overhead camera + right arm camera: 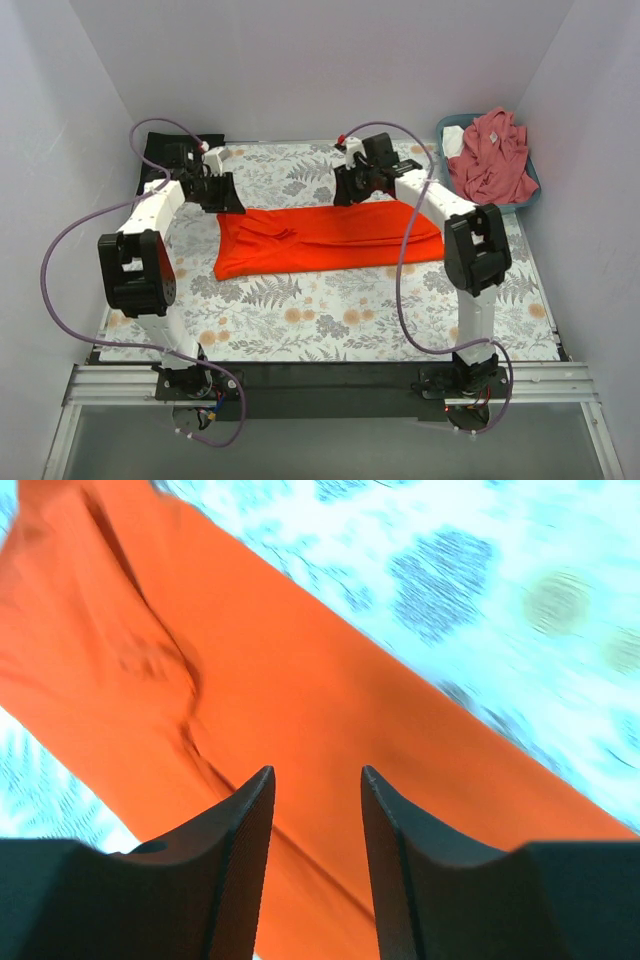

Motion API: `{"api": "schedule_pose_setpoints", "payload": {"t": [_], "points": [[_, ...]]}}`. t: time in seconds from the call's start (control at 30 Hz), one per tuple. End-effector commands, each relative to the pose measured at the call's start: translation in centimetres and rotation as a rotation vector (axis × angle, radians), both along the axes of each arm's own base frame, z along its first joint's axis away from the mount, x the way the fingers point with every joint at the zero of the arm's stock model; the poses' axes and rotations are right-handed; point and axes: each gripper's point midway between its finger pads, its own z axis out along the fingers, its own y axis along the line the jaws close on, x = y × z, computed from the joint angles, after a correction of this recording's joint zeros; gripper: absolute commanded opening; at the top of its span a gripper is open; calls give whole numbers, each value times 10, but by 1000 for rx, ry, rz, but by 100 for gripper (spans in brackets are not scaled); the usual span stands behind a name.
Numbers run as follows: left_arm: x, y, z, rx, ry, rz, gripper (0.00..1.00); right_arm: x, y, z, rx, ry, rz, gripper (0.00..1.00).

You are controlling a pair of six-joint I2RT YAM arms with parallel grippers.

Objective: Fold and stack the t-shirts
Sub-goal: Fold the tshirt

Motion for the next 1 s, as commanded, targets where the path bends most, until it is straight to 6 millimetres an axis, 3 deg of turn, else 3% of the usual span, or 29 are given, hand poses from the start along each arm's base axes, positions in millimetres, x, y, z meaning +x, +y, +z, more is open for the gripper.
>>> {"api": "schedule_pose_setpoints", "payload": {"t": [0.0,0.03,0.1,0.2,0.23,0.4,0.53,0.57,0.63,0.67,0.73,0.87,0.97], "points": [[-37,-27,0,-49,49,-87,35,-37,-36,16,-119,-33,129,44],[-40,-27,-4,-42,60,-79,35,-47,-50,17,-149,-17,131,43],[-51,-56,-12,-29,73,-143,35,-66,-71,-2,-207,25,152,40],[-55,-78,-22,-11,92,-171,36,-88,-98,-14,-262,80,151,37],[-52,-80,-31,2,113,-172,36,-99,-111,-27,-289,120,146,36],[-38,-89,-52,36,154,-168,35,-116,-147,-53,-352,194,124,33],[-13,-93,-67,61,165,-152,35,-112,-170,-66,-385,227,90,33],[-3,-96,-61,57,145,-153,35,-109,-173,-68,-390,231,84,32],[6,-100,-71,74,157,-151,35,-103,-181,-72,-409,234,63,32],[17,-103,-63,73,135,-150,35,-98,-184,-74,-418,229,61,31],[25,-104,-68,77,140,-139,35,-88,-192,-76,-426,226,38,31],[51,-105,-43,84,48,-112,36,-69,-197,-77,-422,214,16,31],[56,-107,-25,81,-3,-119,36,-52,-196,-72,-416,192,1,31]]}}
